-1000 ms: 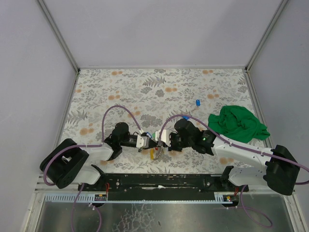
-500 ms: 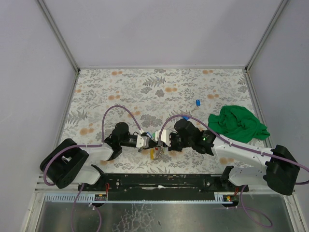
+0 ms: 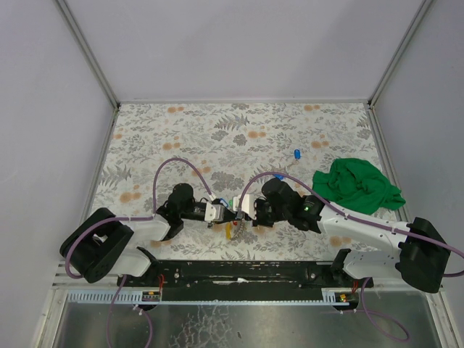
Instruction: Put the keys on the keyring
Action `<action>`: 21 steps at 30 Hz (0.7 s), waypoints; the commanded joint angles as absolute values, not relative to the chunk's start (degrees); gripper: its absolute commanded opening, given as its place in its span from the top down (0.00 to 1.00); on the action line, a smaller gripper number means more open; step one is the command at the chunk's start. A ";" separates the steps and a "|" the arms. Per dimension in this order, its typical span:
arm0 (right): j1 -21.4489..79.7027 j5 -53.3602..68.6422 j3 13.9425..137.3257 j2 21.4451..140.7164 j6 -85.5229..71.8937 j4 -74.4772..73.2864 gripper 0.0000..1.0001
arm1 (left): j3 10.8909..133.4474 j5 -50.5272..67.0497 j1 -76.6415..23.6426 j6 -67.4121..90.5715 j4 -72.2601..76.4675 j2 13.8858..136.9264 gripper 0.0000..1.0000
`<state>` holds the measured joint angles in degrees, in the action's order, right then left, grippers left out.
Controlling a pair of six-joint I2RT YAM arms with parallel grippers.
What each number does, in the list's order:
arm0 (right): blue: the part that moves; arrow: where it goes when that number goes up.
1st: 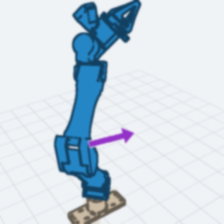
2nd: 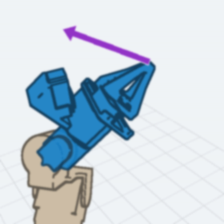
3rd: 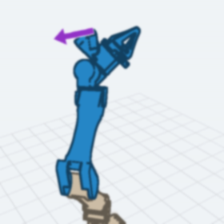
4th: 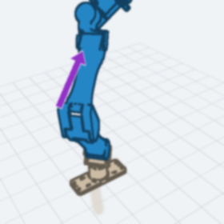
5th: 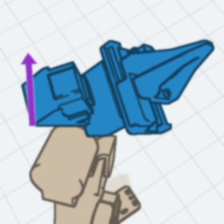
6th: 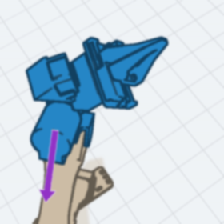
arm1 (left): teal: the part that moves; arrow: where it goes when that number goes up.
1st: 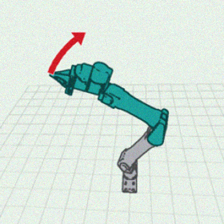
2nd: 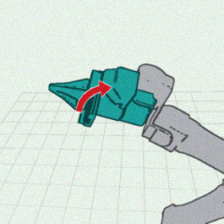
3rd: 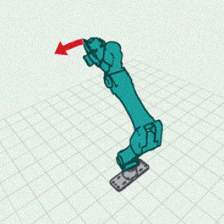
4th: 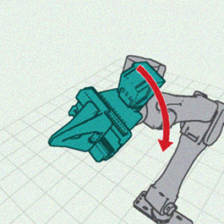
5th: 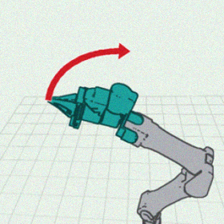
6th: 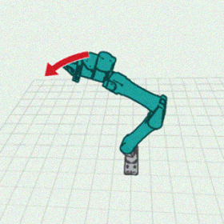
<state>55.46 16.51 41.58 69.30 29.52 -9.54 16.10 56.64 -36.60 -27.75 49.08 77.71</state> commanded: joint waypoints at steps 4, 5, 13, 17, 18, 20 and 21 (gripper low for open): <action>55.99 16.94 42.03 68.58 29.35 -7.03 1.00 | 17.98 58.34 -36.66 -28.70 49.49 77.43 1.00; 56.02 17.18 41.97 68.56 29.41 -7.08 1.00 | 18.01 58.33 -36.65 -28.69 49.48 77.43 1.00; 56.12 18.64 42.30 69.17 29.50 -6.60 1.00 | 18.17 58.84 -36.65 -28.73 49.39 77.70 1.00; 56.09 18.78 42.12 68.87 29.53 -6.18 1.00 | 18.28 59.23 -36.68 -28.73 49.39 77.86 1.00; 56.12 18.58 42.02 68.82 29.53 -6.16 1.00 | 18.28 59.19 -36.65 -28.74 49.37 77.87 1.00; 56.16 18.23 41.85 68.58 29.51 -6.10 1.00 | 18.27 59.19 -36.66 -28.75 49.22 77.78 1.00; 56.10 18.09 41.82 68.51 29.44 -6.07 1.00 | 18.28 59.22 -36.69 -28.77 49.15 77.75 1.00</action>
